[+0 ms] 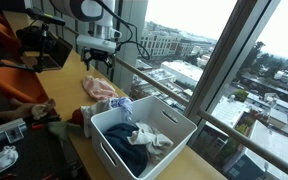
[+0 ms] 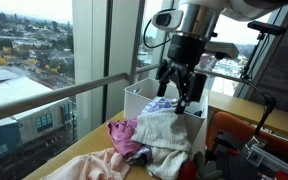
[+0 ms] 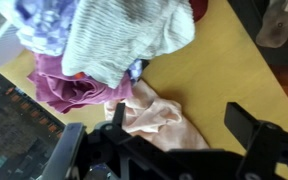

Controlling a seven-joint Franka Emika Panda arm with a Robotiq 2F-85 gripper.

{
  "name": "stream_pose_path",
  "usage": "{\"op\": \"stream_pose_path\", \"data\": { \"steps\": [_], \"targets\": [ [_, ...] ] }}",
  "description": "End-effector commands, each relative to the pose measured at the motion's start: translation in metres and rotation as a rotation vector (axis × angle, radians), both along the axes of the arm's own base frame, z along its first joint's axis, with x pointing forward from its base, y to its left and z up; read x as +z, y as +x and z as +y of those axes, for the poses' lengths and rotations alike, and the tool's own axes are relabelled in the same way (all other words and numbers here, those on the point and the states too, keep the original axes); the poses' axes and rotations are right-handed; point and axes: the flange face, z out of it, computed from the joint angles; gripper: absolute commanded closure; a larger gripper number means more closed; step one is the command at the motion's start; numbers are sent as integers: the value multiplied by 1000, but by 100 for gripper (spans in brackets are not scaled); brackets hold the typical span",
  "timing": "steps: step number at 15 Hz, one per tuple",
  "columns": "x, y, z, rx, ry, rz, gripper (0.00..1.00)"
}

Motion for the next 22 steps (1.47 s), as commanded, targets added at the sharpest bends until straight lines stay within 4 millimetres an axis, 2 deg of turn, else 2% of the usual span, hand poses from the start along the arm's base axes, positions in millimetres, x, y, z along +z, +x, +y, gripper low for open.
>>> {"op": "stream_pose_path", "data": {
  "steps": [1,3,6,9,13,16,20,22],
  "targets": [
    [-32,-34,31,7,12,0,0],
    [-51,-47,39,24,1,11,0],
    [-74,-56,38,37,-12,24,0],
    [-101,-56,22,52,-46,47,0],
    [-125,-41,-10,59,-102,75,0],
    [-119,-28,-34,79,-152,67,0],
    [-92,-13,-56,171,-176,41,0],
    [-80,0,-80,216,-184,37,0]
  ]
}}
